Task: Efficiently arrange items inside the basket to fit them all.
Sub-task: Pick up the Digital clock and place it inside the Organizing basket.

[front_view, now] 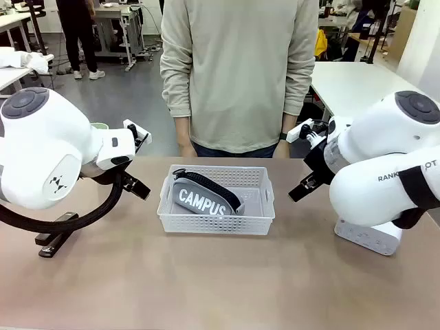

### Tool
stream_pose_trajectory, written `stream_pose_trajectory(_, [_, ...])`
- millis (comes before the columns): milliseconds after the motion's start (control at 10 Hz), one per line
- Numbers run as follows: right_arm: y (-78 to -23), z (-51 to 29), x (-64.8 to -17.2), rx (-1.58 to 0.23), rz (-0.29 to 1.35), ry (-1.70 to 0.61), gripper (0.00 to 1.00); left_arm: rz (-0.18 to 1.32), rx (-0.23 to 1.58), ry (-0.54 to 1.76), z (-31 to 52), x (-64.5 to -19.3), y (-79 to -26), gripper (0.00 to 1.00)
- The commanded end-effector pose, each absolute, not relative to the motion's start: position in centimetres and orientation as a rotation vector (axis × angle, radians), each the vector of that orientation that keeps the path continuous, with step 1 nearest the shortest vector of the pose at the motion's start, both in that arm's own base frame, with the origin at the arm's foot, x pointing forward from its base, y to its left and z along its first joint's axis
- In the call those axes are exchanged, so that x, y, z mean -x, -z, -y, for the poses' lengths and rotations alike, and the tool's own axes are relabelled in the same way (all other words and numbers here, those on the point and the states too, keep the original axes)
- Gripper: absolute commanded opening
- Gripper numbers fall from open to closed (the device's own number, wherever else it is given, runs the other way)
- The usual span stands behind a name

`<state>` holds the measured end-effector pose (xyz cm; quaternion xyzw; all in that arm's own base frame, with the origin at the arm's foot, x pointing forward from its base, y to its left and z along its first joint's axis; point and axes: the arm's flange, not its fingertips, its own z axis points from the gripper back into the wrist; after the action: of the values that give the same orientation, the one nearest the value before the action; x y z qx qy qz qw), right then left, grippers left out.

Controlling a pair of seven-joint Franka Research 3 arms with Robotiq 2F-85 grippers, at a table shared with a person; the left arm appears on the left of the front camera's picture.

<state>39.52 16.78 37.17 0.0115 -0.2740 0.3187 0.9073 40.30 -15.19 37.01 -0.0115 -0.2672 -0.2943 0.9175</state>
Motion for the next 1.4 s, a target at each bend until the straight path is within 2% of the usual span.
stream_pose_trajectory(0, [-37.18,-16.78,-39.52,-0.024,0.566,-0.658,1.00,0.550,0.024,0.605,15.20,-40.29,-37.03,1.00])
stream_pose_trajectory(1300, [-37.18,-16.78,-39.52,-0.024,0.566,-0.658,1.00,0.550,0.024,0.605,15.20,-40.29,-37.03,1.00])
